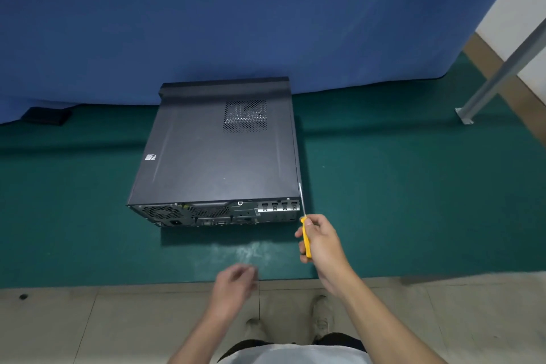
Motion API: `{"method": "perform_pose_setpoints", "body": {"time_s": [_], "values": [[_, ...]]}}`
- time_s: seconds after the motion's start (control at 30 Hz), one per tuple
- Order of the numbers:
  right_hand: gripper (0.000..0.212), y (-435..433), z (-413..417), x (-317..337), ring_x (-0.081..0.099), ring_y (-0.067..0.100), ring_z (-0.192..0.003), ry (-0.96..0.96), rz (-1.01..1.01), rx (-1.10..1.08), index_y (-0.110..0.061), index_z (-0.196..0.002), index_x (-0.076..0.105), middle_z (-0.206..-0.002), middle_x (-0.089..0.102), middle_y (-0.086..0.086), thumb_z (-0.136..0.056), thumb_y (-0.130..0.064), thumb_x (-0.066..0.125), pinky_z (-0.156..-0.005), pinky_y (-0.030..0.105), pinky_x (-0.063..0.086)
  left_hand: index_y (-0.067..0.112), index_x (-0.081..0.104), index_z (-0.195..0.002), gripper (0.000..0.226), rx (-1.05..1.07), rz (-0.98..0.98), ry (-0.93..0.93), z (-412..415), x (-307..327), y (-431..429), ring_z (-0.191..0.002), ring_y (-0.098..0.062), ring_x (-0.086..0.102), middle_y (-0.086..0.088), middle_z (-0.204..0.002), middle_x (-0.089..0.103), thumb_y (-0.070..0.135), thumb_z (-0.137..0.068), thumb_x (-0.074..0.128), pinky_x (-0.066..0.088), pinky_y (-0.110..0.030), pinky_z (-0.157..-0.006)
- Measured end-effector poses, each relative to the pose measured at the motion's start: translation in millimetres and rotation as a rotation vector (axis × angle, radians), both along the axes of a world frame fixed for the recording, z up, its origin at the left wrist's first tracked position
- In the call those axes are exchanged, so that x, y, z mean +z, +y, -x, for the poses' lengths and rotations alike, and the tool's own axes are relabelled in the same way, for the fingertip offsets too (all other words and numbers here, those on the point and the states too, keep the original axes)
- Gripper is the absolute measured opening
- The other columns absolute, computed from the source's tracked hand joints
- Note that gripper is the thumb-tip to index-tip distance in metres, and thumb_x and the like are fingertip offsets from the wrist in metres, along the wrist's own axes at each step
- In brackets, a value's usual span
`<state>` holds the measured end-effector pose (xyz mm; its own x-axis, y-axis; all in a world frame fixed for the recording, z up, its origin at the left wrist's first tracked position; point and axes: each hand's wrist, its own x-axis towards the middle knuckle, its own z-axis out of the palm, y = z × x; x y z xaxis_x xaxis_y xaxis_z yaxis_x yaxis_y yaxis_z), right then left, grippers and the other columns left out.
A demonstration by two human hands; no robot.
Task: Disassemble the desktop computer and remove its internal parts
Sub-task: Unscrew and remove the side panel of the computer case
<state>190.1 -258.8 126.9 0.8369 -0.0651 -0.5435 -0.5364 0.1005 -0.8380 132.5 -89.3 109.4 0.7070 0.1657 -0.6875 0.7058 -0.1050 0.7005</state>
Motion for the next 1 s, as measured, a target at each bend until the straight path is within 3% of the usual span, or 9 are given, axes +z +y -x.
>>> {"method": "perform_pose_setpoints", "body": {"time_s": [0.1,0.23,0.33,0.47,1.0], "values": [[0.01,0,6,0,0.04,0.009,-0.047,0.026,-0.052,0.012,-0.011,-0.1,0.05,-0.078,0.054,0.004,-0.102,-0.016,0.041,-0.041,0.022,0.031,0.009,0.065,-0.089,0.022,0.067,0.147,-0.042,-47,16,-39,-0.074,-0.018,0.065,-0.007,-0.087,0.07,0.015,-0.101,0.048,0.049,-0.026,-0.067],[0.01,-3,8,-1,0.034,0.009,-0.045,0.057,-0.121,0.006,-0.009,-0.1,0.05,-0.071,0.05,0.002,-0.102,-0.018,0.044,-0.039,0.021,0.025,0.0,0.063,-0.103,0.036,0.234,0.379,-0.039,-88,27,-61,-0.091,-0.024,0.069,-0.015,-0.099,0.072,0.03,-0.103,0.044,0.053,-0.029,-0.079],[0.013,-5,9,-2,0.031,0.009,-0.045,0.079,-0.143,0.02,-0.01,-0.096,0.05,-0.068,0.048,0.001,-0.101,-0.02,0.045,-0.039,0.021,0.024,-0.006,0.06,-0.108,0.048,0.312,0.496,0.009,-103,28,-64,-0.099,-0.027,0.069,-0.02,-0.105,0.07,0.039,-0.102,0.044,0.054,-0.029,-0.078],[0.019,-7,12,-3,0.03,0.009,-0.044,0.102,-0.162,0.047,-0.008,-0.09,0.052,-0.064,0.046,0.0,-0.101,-0.022,0.045,-0.039,0.021,0.023,-0.006,0.061,-0.099,0.047,0.32,0.507,0.041,-110,28,-67,-0.09,-0.03,0.072,-0.023,-0.098,0.072,0.039,-0.1,0.05,0.058,-0.031,-0.069],[0.03,7,16,10,0.021,0.007,-0.042,0.207,-0.281,0.0,-0.009,-0.087,0.048,-0.055,0.033,-0.004,-0.104,-0.031,0.037,-0.039,0.02,0.017,-0.013,0.059,-0.099,0.039,0.401,0.513,0.066,-116,34,-67,-0.077,-0.032,0.073,-0.027,-0.088,0.071,0.026,-0.099,0.055,0.06,-0.032,-0.058]]}}
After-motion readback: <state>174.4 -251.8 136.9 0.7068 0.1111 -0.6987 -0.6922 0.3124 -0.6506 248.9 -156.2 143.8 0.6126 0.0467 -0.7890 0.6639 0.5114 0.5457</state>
